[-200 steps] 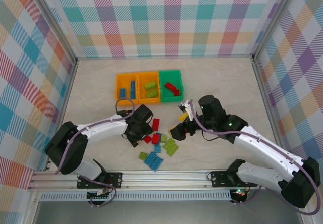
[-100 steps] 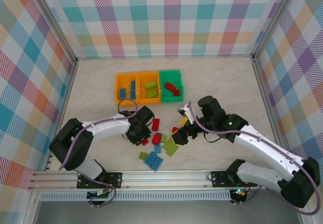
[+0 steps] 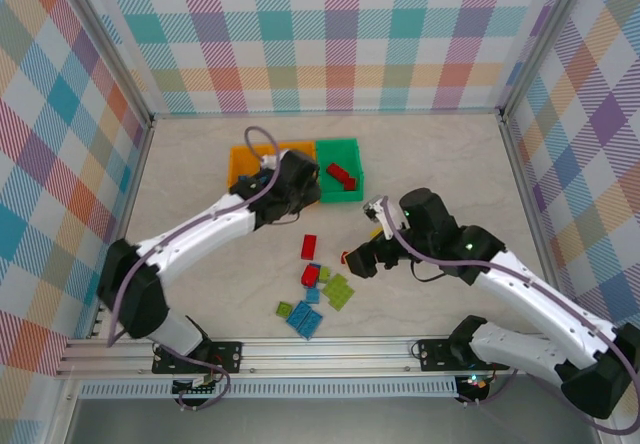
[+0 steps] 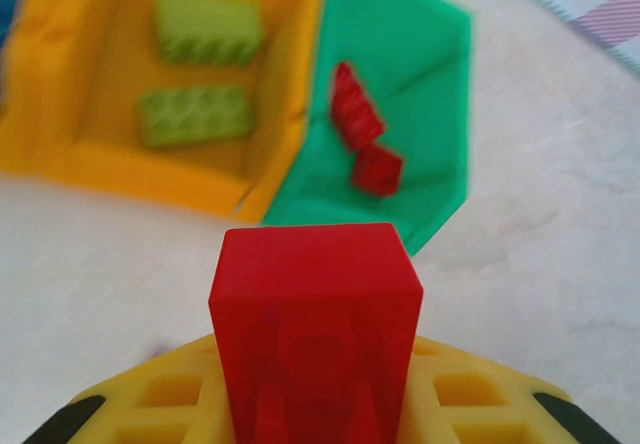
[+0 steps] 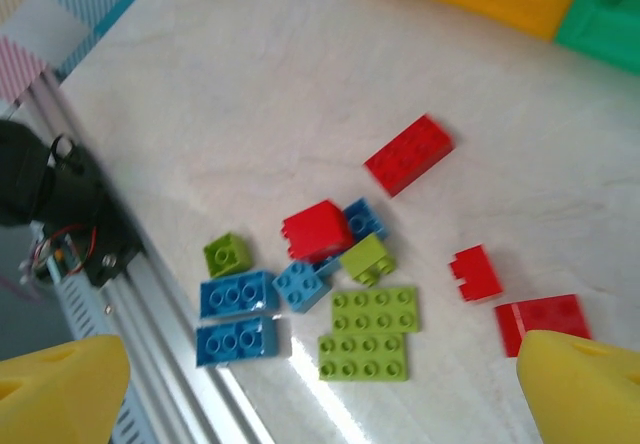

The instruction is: Sort the legos into containers by color

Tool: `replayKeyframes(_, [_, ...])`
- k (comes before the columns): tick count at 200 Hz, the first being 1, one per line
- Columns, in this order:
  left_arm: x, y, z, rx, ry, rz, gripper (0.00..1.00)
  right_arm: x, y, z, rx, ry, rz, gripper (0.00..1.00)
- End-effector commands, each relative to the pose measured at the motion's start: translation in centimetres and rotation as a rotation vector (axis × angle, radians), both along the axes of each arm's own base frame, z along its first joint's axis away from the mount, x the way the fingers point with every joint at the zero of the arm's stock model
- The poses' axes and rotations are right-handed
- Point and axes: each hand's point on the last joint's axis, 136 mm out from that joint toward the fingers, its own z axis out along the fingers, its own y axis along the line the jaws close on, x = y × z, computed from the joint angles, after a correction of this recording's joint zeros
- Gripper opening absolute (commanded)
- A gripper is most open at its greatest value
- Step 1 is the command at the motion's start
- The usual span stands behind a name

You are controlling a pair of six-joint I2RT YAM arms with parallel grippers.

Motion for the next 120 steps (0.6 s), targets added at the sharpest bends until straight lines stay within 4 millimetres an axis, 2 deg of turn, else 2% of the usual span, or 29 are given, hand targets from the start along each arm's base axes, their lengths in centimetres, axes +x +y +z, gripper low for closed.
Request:
replayKeyframes(1, [4.2, -2.8, -0.6, 0.116, -0.070, -0.070, 0.28, 1.0, -0.9, 0.5, -0.007, -0.023, -0.097, 1.00])
replayKeyframes(21, [7.5, -4.7, -2.1, 0.184, -0.062, -0.095, 0.28, 0.9, -1.4, 0.5, -0.011, -0.018, -0.120, 1.00])
replayKeyframes(46, [11.4, -5.5, -5.3, 0.200, -0.017, -0.092, 0.29, 0.4, -1.9, 0.4, -0.003, -0.004, -0.135, 1.00])
replayKeyframes(75, [13.7, -6.5, -7.6, 0.166, 0.024, -0.113, 0.39, 0.0, -2.1, 0.0, -0.006, 0.028, -0.136, 1.00])
replayKeyframes(97, [13.9, -7.2, -6.7, 0.152, 0.000, -0.153, 0.53, 0.0, -2.2, -0.2, -0.012, 0.027, -0.144, 1.00])
replayKeyframes(120, [13.2, -7.6, -4.6, 0.121, -0.036, -0.186, 0.59, 0.6, -2.2, -0.5, -0.021, 0.020, -0.165, 1.00])
